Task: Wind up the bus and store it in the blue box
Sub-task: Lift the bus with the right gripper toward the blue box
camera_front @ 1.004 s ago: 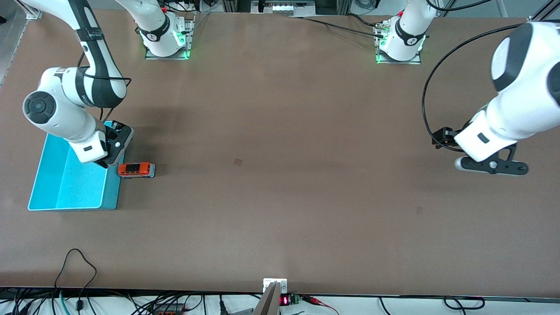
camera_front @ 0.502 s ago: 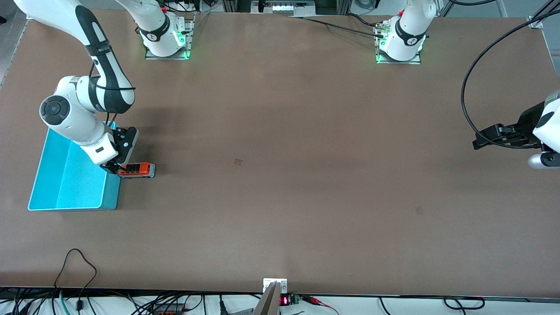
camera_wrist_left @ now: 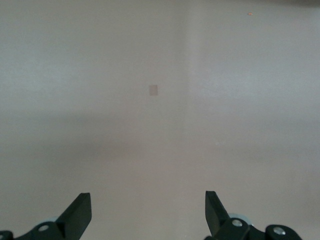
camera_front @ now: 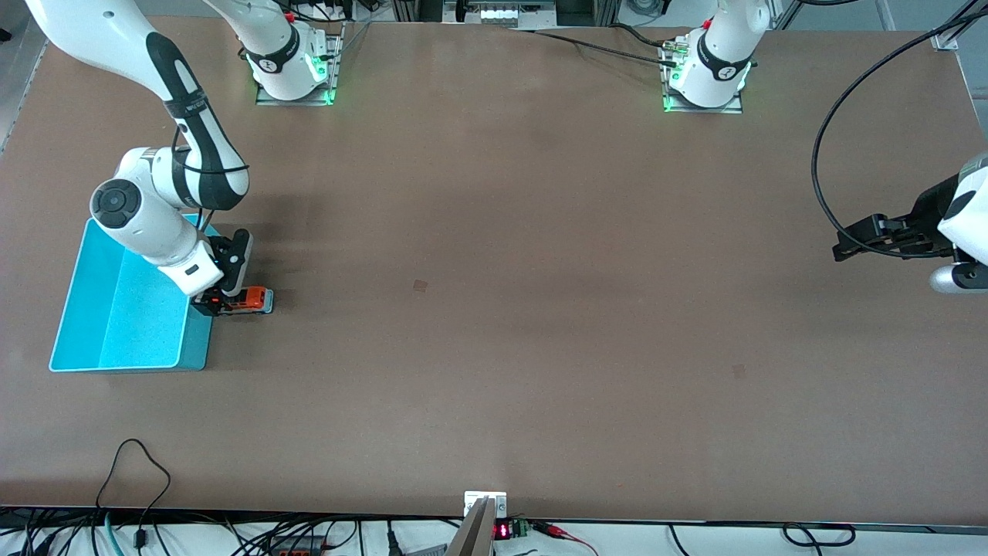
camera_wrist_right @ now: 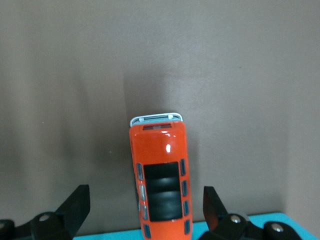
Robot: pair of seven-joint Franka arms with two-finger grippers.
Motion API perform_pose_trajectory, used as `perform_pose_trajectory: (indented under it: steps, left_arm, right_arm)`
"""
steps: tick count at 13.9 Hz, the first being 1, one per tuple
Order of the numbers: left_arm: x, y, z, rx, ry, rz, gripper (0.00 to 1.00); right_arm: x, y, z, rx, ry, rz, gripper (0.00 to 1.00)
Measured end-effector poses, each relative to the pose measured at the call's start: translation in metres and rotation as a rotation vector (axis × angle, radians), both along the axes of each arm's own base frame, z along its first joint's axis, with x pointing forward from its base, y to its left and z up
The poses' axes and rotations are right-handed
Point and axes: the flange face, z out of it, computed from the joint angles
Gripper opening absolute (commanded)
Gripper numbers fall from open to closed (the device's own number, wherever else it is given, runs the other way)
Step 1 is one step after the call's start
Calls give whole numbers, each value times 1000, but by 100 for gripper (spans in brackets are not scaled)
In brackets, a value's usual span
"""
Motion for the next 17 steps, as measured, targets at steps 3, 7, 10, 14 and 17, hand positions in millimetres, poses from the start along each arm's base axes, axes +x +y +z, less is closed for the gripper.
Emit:
perform_pose_trajectory:
  steps: [3,7,10,14,17]
  left_arm:
    - [-7,-6,-2,13,-32,-3,100]
    - [-22,15,-9,31,-53,21,100]
    - [-25,30,-6,37,-57,23,100]
    - [-27,29,-4,37,-55,20,100]
    - [-33,30,4,37,-60,24,100]
  right_arm:
    - [-2,0,-11,0,14,4,100]
    - [-1,0,-18,1,1,6,13]
    - [5,5,-12,3,-19,9,0]
    - [8,44,-7,42,-37,-145,0]
    - [15,89,15,98,-43,-422,0]
